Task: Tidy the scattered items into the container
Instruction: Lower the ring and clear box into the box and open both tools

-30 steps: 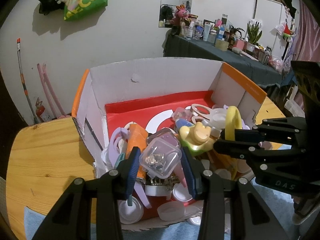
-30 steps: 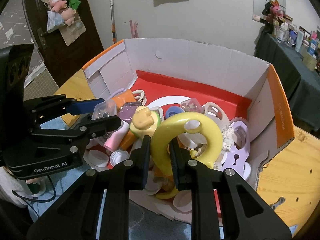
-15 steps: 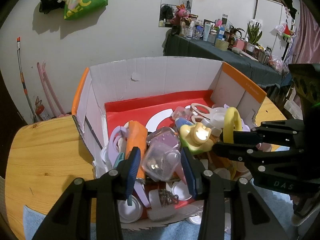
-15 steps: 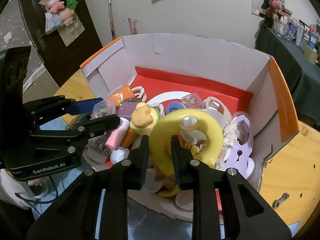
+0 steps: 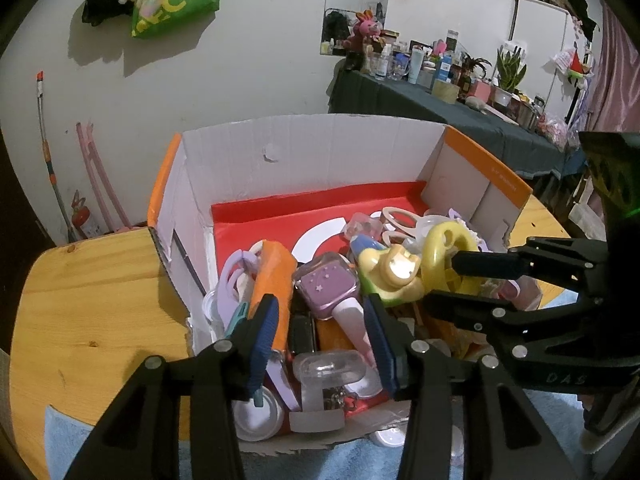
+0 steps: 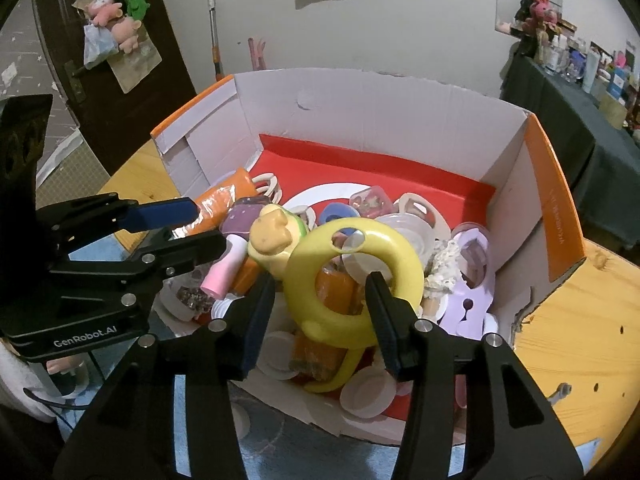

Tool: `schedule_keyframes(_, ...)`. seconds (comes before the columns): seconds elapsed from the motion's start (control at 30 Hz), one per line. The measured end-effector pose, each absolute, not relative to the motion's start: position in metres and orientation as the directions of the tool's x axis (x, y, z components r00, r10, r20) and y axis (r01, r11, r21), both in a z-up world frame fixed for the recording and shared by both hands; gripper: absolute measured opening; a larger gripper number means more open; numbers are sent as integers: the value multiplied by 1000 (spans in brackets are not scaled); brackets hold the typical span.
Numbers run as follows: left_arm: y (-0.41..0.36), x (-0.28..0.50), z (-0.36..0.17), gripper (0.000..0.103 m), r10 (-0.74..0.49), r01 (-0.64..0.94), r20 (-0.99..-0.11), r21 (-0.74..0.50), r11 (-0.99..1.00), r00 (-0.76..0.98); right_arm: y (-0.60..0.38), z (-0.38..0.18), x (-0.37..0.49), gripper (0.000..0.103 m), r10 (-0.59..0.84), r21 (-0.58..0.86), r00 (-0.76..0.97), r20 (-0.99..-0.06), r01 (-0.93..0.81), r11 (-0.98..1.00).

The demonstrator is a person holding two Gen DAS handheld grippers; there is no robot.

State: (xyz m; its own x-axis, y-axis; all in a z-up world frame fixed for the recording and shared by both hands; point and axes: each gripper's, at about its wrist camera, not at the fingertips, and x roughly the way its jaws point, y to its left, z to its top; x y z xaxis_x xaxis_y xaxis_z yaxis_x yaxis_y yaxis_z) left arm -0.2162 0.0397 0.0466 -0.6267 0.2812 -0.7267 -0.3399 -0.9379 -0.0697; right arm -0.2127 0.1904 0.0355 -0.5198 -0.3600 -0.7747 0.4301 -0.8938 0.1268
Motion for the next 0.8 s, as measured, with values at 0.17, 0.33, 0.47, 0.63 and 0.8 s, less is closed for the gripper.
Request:
schedule_keyframes(0.17, 40, -214, 49, 54, 282, -340, -724, -70, -938, -630, 190, 36, -212, 50, -362, 126, -521, -773, 434, -892)
schedule_keyframes(0.33, 39, -215, 50, 57, 277, -333, -723, -69, -940, -633, 189, 36, -211, 55, -359, 118, -524, -772, 436, -892)
schedule_keyframes(0.47, 37, -215, 51, 60, 273, -329, -722, -68, -942, -635, 189, 37, -211, 56, -360, 121, -524, -772, 436, -892)
schedule_keyframes(0.63, 35, -214, 53, 60, 274, -323, -722, -73, -944, -636, 188, 38, -209, 61, -363, 122, -526, -769, 437, -891)
schedule_keyframes(0.8, 34, -212, 57, 63, 267, -320, -714, -64, -945, -647, 187, 40, -207, 63, -362, 118, -532, -766, 436, -892)
